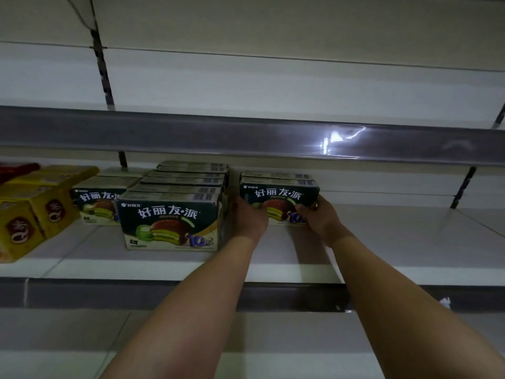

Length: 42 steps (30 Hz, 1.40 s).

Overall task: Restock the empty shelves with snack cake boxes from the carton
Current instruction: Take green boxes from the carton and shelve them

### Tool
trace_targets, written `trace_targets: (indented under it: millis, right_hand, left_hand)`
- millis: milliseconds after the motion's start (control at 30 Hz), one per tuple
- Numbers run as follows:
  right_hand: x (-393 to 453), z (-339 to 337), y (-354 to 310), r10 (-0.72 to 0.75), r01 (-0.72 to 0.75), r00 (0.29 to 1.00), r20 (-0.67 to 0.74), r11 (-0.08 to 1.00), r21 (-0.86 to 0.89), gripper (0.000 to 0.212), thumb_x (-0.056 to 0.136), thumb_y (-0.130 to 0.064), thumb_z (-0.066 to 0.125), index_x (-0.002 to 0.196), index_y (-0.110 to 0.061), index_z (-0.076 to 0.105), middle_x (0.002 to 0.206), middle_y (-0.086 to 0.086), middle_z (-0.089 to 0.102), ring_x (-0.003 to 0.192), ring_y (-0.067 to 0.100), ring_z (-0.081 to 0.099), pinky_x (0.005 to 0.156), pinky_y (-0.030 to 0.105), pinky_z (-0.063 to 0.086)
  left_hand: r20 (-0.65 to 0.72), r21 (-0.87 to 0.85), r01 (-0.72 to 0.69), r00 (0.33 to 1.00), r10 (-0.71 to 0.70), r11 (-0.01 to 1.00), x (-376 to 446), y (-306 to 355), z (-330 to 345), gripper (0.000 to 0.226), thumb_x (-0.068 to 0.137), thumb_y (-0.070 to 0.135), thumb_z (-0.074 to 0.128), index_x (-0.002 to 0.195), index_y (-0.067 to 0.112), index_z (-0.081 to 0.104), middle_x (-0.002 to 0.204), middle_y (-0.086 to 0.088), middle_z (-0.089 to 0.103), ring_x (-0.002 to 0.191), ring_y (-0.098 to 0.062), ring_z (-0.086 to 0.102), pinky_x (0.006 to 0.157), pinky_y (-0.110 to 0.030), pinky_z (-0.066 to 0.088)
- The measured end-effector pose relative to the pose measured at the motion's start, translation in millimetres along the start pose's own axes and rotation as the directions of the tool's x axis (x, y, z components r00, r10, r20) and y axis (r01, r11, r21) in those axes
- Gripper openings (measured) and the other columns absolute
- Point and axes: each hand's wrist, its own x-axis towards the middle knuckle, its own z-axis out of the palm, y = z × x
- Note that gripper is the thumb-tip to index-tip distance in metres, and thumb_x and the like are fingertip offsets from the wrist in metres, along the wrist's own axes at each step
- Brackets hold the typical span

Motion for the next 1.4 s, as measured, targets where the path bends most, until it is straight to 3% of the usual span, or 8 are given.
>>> trace_targets:
  millis: [233, 433, 633, 800, 900, 1000, 1133, 1400]
  right_hand:
    - [21.0, 20.1, -4.4, 0.045, -0.046, 0.998, -0.035, 0.999, -0.024, 0.043, 0.092, -0.030, 0.060, 0.128, -0.007, 0.053, 0.125, 0.016, 0.060, 0.115, 0.033, 0.056, 0.097, 0.042, 0.045]
    - [27.5, 27.5, -7.7, 0.087, -0.086, 0.996, -0.005, 0.996, 0.034, 0.045, 0.091, -0.031, 0.062, 0.127, -0.005, 0.056, 0.126, 0.017, 0.060, 0.115, 0.033, 0.056, 0.099, 0.041, 0.045]
    - [16.3, 24.6, -8.7, 0.128, -0.128, 0.992, -0.017, 0.991, -0.044, 0.078, 0.088, -0.025, 0.066, 0.147, -0.003, 0.021, 0.147, 0.019, 0.036, 0.134, 0.032, 0.038, 0.107, 0.037, 0.034]
    - [-1.5, 9.1, -14.6, 0.154, -0.155, 0.988, -0.021, 0.985, -0.072, 0.072, 0.094, -0.026, 0.057, 0.150, -0.004, 0.016, 0.151, 0.018, 0.031, 0.138, 0.032, 0.033, 0.112, 0.039, 0.031]
    - [-13.3, -7.5, -16.0, 0.178, -0.174, 0.984, 0.005, 0.967, -0.184, 0.066, 0.096, -0.034, 0.052, 0.148, -0.004, 0.026, 0.149, 0.016, 0.036, 0.136, 0.030, 0.037, 0.109, 0.035, 0.031]
    - [-23.6, -25.8, -16.7, 0.195, -0.175, 0.980, 0.047, 0.946, -0.274, 0.061, 0.097, -0.039, 0.046, 0.147, -0.007, 0.030, 0.149, 0.012, 0.038, 0.135, 0.027, 0.038, 0.107, 0.032, 0.031]
    - [-38.6, -42.3, -18.2, 0.183, -0.141, 0.978, 0.099, 0.931, -0.336, 0.056, 0.099, -0.042, 0.041, 0.146, -0.012, 0.033, 0.148, 0.009, 0.041, 0.132, 0.026, 0.042, 0.103, 0.032, 0.035]
    - [-103.8, -57.2, -32.0, 0.058, 0.040, 0.949, 0.310, 0.953, -0.300, 0.056, 0.100, -0.045, 0.034, 0.145, -0.011, 0.035, 0.148, 0.011, 0.041, 0.133, 0.028, 0.041, 0.104, 0.031, 0.034]
  left_hand:
    - [-0.058, 0.008, 0.032, 0.998, -0.031, 0.999, 50.4, -22.8, 13.3, 0.093, 0.081, 0.028, 0.070, 0.152, 0.016, 0.012, 0.154, -0.009, 0.029, 0.140, -0.032, 0.031, 0.114, -0.045, 0.029]
    - [-0.052, -0.010, 0.033, 0.998, -0.033, 0.999, 51.9, -18.4, 10.6, 0.084, 0.088, 0.016, 0.062, 0.152, 0.011, 0.007, 0.154, -0.011, 0.026, 0.140, -0.032, 0.029, 0.115, -0.037, 0.025]
    - [-0.123, -0.041, 0.018, 0.992, -0.023, 0.999, 29.8, -12.1, 12.5, 0.069, 0.091, 0.002, 0.044, 0.152, 0.011, 0.015, 0.154, -0.013, 0.026, 0.141, -0.029, 0.026, 0.115, -0.033, 0.019]
    - [-0.163, -0.056, 0.150, 0.974, -0.157, 0.987, 0.3, 14.3, 17.1, 0.065, 0.094, -0.001, 0.039, 0.152, 0.006, 0.010, 0.156, -0.017, 0.020, 0.141, -0.031, 0.026, 0.113, -0.033, 0.022]
    - [-0.061, 0.037, 0.199, 0.978, -0.197, 0.979, -15.7, 24.6, 16.5, 0.059, 0.093, 0.000, 0.042, 0.149, 0.007, 0.023, 0.148, -0.016, 0.037, 0.130, -0.035, 0.042, 0.104, -0.036, 0.036]
    - [0.006, 0.236, 0.140, 0.989, -0.146, 0.962, -28.7, 34.5, 13.6, 0.044, 0.093, 0.008, 0.047, 0.137, 0.003, 0.043, 0.137, -0.020, 0.049, 0.121, -0.035, 0.050, 0.098, -0.036, 0.043]
    - [0.107, 0.411, 0.010, 0.993, -0.059, 0.912, -51.0, 38.6, 8.7, 0.041, 0.096, 0.011, 0.046, 0.137, 0.013, 0.046, 0.142, -0.009, 0.046, 0.124, -0.028, 0.050, 0.098, -0.030, 0.044]
    - [0.004, 0.659, -0.070, 0.996, 0.090, 0.749, -137.0, 34.3, -38.9, 0.039, 0.094, 0.010, 0.047, 0.131, 0.017, 0.054, 0.135, -0.005, 0.052, 0.117, -0.026, 0.053, 0.093, -0.032, 0.045]
